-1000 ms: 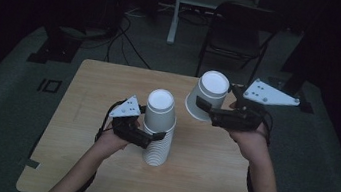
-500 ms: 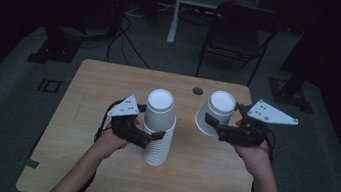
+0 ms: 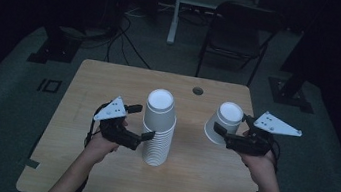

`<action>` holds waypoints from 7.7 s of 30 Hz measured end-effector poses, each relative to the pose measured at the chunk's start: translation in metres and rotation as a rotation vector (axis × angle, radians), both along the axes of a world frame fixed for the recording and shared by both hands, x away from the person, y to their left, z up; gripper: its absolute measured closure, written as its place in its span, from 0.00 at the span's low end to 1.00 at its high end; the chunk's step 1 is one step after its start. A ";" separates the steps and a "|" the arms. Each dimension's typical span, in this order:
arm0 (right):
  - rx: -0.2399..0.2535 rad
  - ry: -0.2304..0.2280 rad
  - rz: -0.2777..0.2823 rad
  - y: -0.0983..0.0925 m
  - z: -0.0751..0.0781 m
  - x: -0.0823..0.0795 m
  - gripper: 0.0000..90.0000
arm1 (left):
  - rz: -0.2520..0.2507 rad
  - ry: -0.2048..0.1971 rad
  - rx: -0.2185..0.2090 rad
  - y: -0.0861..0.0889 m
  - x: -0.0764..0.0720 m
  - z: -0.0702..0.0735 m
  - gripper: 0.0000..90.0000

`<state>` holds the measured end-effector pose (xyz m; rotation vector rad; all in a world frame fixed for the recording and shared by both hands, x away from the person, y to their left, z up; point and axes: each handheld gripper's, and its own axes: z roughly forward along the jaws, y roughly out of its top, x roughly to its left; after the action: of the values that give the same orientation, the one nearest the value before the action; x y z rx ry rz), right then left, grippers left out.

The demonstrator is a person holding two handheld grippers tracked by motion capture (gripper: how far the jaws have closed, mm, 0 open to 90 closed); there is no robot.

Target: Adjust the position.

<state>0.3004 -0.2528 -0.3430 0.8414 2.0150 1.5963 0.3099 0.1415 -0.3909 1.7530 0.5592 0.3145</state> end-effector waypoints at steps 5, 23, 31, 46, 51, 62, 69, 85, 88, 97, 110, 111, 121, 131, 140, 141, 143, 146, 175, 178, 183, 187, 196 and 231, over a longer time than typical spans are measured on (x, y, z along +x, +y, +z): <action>0.009 0.014 -0.007 -0.007 -0.008 -0.002 0.21 | 0.018 0.015 0.008 0.008 -0.005 -0.009 0.00; 0.024 0.040 -0.014 -0.017 -0.023 -0.009 0.21 | 0.038 0.043 0.047 0.013 -0.048 -0.040 0.01; 0.011 0.035 -0.020 -0.018 -0.024 -0.012 0.21 | -0.035 0.042 0.055 -0.002 -0.068 -0.047 0.01; 0.015 0.028 -0.009 -0.020 -0.022 -0.017 0.21 | -0.168 0.042 0.080 -0.047 -0.078 -0.043 0.02; 0.017 0.020 -0.003 -0.021 -0.020 -0.020 0.21 | -0.226 0.047 0.114 -0.059 -0.078 -0.047 0.02; 0.016 0.006 0.023 -0.016 -0.016 -0.028 0.21 | -0.340 0.056 0.093 -0.091 -0.075 -0.047 0.02; 0.006 0.006 0.041 -0.011 -0.016 -0.033 0.21 | -0.346 0.059 0.074 -0.114 -0.071 -0.046 0.02; 0.010 -0.034 0.078 -0.007 -0.003 -0.044 0.21 | -0.335 0.098 -0.059 -0.168 -0.049 -0.043 0.07; 0.002 -0.034 0.080 -0.005 -0.003 -0.045 0.21 | -0.331 0.091 -0.110 -0.168 -0.044 -0.038 0.15; 0.028 -0.017 0.085 -0.015 -0.007 -0.043 0.21 | -0.340 0.072 -0.171 -0.159 -0.041 -0.028 0.35; 0.063 -0.008 0.141 -0.021 -0.005 -0.046 0.21 | -0.330 0.083 -0.253 -0.149 -0.040 -0.022 0.61; 0.066 -0.006 0.148 -0.021 -0.005 -0.046 0.21 | -0.333 0.091 -0.262 -0.148 -0.040 -0.022 0.63; 0.115 0.016 0.211 -0.028 -0.005 -0.048 0.20 | -0.422 0.107 -0.320 -0.142 -0.041 -0.020 0.93; 0.162 0.081 0.249 -0.029 -0.005 -0.043 0.18 | -0.483 0.143 -0.345 -0.142 -0.039 -0.019 0.97; 0.152 0.085 0.187 -0.039 -0.001 -0.039 0.22 | -0.484 0.109 -0.227 -0.147 -0.045 -0.018 0.97; 0.135 0.077 0.178 -0.039 -0.001 -0.039 0.22 | -0.468 0.103 -0.219 -0.147 -0.045 -0.017 0.97; 0.141 0.082 0.181 -0.039 -0.002 -0.039 0.22 | -0.468 0.103 -0.219 -0.147 -0.045 -0.017 0.97; 0.149 0.099 0.199 -0.043 -0.006 -0.040 0.24 | -0.466 0.099 -0.184 -0.148 -0.047 -0.017 0.97; -0.036 0.269 0.277 -0.039 -0.057 -0.042 0.18 | -0.398 0.148 -0.094 -0.149 -0.039 -0.010 0.97; -0.039 0.291 0.293 -0.034 -0.065 -0.040 0.18 | -0.393 0.157 -0.096 -0.149 -0.038 -0.010 0.97; -0.084 0.318 0.336 -0.019 -0.077 -0.040 0.19 | -0.406 0.134 -0.083 -0.153 -0.041 -0.004 0.97; -0.082 0.327 0.333 -0.007 -0.083 -0.037 0.19 | -0.400 0.146 -0.083 -0.156 -0.041 -0.004 0.97; -0.069 0.329 0.319 0.004 -0.089 -0.034 0.20 | -0.404 0.142 -0.064 -0.159 -0.040 -0.005 0.96; 0.026 0.235 0.134 -0.025 -0.068 -0.029 0.21 | -0.282 0.013 0.017 -0.131 -0.068 -0.003 0.24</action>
<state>0.2710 -0.2777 -0.4115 0.9608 2.2594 1.6660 0.2422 0.0107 -0.3941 1.8241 0.3136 0.1101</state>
